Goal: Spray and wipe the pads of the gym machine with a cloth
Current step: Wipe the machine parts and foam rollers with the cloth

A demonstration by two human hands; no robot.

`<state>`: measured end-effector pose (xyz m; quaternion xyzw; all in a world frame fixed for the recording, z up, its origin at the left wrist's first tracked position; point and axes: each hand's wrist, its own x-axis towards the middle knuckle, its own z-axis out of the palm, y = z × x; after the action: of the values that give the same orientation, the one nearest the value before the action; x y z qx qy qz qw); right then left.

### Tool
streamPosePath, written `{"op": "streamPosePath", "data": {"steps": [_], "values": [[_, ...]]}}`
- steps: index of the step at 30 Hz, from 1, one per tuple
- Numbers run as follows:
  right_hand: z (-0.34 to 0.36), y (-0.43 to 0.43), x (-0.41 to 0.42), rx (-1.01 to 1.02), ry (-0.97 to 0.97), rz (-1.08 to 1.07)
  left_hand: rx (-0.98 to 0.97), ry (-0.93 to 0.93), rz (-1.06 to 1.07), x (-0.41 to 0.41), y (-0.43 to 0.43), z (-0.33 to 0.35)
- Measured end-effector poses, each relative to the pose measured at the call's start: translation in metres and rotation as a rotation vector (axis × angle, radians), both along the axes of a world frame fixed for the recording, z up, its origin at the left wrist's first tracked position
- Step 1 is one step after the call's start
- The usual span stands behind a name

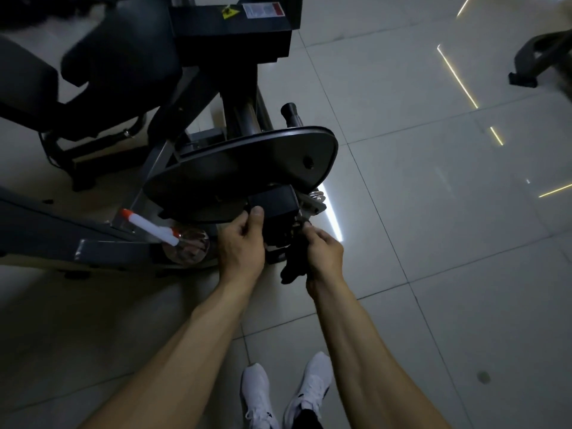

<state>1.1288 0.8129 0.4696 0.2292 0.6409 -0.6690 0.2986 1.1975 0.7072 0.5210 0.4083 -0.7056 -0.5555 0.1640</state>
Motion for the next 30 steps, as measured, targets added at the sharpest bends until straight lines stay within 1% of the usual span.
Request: {"op": "streamPosePath", "data": {"steps": [1, 5, 6, 8, 10, 12, 14, 16, 19, 21, 23, 24, 26, 28, 30], "values": [[0.001, 0.003, 0.000, -0.044, -0.069, 0.001, 0.024, 0.001, 0.001, 0.001, 0.000, 0.000], [-0.006, -0.001, 0.004, -0.040, 0.057, 0.003, 0.132, 0.036, 0.001, 0.010, -0.003, -0.009], [-0.011, -0.005, 0.006, -0.063, 0.041, -0.030, 0.156, 0.048, 0.026, 0.013, -0.003, -0.011], [-0.016, -0.013, 0.009, -0.099, -0.057, -0.080, 0.182, 0.060, 0.115, 0.018, -0.002, -0.013], [-0.022, -0.020, 0.018, -0.127, -0.172, -0.081, 0.200, 0.023, 0.201, 0.026, -0.002, -0.021], [-0.027, -0.025, 0.031, -0.252, -0.292, -0.124, 0.235, -0.032, 0.242, 0.040, -0.003, -0.035], [-0.031, -0.031, 0.040, -0.439, -0.410, -0.179, 0.262, -0.061, 0.270, 0.057, -0.003, -0.045], [-0.031, -0.030, 0.040, -0.536, -0.462, -0.195, 0.256, -0.094, 0.328, 0.069, -0.004, -0.054], [-0.028, -0.017, 0.041, -0.550, -0.472, -0.157, 0.307, -0.137, 0.418, 0.078, -0.005, -0.063], [-0.026, -0.016, 0.056, -0.474, -0.478, -0.046, 0.346, -0.155, 0.441, 0.079, -0.003, -0.061], [-0.026, -0.024, 0.070, -0.361, -0.533, -0.025, 0.360, -0.190, 0.425, 0.078, 0.000, -0.056], [-0.020, -0.031, 0.072, -0.371, -0.579, -0.027, 0.362, -0.197, 0.427, 0.077, 0.001, -0.056], [-0.012, -0.044, 0.064, -0.480, -0.671, -0.113, 0.361, -0.176, 0.451, 0.076, -0.001, -0.054], [-0.002, -0.050, 0.052, -0.548, -0.700, -0.255, 0.348, -0.166, 0.461, 0.074, -0.002, -0.050], [0.005, -0.049, 0.050, -0.576, -0.714, -0.317, 0.353, -0.187, 0.456, 0.072, 0.000, -0.045]]}}
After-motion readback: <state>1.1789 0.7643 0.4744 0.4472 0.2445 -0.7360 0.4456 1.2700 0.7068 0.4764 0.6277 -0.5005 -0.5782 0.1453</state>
